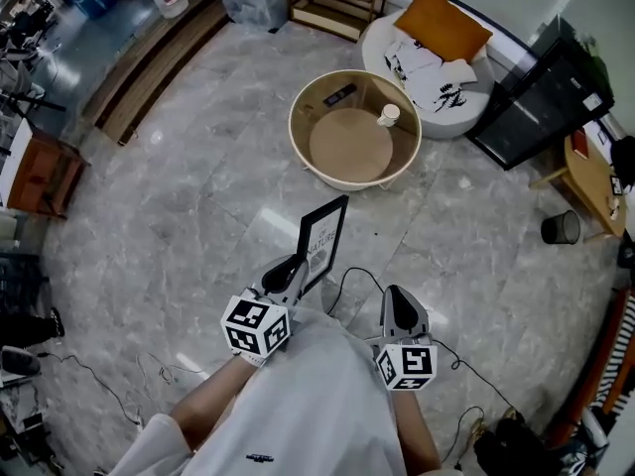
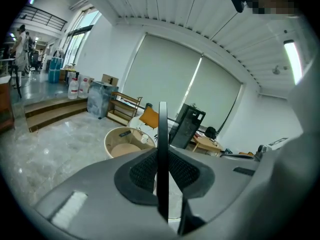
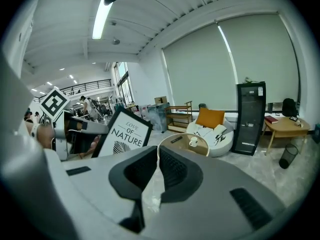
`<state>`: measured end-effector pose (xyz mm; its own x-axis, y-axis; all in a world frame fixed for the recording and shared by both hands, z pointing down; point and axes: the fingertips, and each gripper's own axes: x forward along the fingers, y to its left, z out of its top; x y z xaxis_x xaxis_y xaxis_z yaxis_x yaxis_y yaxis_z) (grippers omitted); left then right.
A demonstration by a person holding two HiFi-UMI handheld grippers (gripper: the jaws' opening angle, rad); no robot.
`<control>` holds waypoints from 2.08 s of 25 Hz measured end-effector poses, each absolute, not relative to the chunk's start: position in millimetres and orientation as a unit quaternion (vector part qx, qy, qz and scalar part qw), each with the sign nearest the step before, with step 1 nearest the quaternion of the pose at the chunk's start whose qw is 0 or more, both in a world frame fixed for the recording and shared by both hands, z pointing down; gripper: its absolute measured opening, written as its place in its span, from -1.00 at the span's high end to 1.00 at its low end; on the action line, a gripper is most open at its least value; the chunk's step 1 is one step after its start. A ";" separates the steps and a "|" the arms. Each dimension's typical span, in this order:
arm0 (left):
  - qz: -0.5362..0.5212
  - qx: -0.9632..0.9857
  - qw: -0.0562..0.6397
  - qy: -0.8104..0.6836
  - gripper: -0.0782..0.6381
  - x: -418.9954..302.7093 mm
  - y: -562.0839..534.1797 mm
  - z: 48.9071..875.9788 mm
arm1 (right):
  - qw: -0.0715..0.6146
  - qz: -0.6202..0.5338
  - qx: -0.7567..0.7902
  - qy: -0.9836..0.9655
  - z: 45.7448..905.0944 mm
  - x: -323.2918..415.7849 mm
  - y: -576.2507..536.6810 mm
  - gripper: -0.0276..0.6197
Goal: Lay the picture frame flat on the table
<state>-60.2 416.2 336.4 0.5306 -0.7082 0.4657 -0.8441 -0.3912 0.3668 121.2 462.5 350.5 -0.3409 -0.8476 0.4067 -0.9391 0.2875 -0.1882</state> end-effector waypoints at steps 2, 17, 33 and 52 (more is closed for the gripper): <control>0.117 0.827 0.289 -0.468 0.62 -62.0 377.1 332.7 | 0.115 0.204 0.567 -0.790 346.5 115.2 422.8 0.90; 0.100 0.824 0.307 -0.466 0.62 -113.2 132.4 318.8 | 0.120 0.197 0.601 -0.765 317.3 92.5 171.5 0.90; 0.120 0.799 0.310 -0.501 0.62 -45.5 31.5 325.7 | 0.140 0.197 0.543 -0.804 335.5 155.8 47.7 0.90; 0.146 0.751 0.336 -0.549 0.62 16.3 -63.6 352.3 | 0.146 0.205 0.462 -0.850 359.8 208.0 -84.9 0.90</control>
